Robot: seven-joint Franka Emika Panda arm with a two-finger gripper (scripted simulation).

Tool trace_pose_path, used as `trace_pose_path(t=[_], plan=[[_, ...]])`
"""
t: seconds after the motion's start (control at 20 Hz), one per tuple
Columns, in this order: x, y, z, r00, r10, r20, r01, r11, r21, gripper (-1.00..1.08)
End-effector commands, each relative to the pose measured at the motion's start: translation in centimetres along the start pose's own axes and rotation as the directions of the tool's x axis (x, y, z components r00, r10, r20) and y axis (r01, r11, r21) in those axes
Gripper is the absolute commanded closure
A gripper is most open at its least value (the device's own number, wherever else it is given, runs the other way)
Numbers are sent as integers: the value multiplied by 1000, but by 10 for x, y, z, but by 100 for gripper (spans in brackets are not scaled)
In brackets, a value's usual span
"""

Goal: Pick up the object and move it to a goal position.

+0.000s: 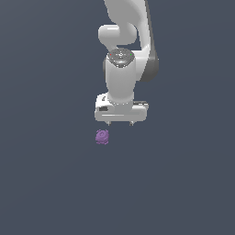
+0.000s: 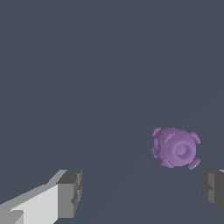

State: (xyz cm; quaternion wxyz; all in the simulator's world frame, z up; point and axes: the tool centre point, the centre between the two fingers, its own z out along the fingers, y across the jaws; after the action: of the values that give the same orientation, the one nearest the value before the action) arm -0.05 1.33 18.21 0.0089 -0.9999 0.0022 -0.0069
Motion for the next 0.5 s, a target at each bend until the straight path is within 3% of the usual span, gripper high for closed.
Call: trace_pose_path(t=[0.0,0.45], plan=[[-1,3,3,1000,0,1,0,1000,0,-92],[-6,53,51,1000,22,7,-22,1000,-8,-92]])
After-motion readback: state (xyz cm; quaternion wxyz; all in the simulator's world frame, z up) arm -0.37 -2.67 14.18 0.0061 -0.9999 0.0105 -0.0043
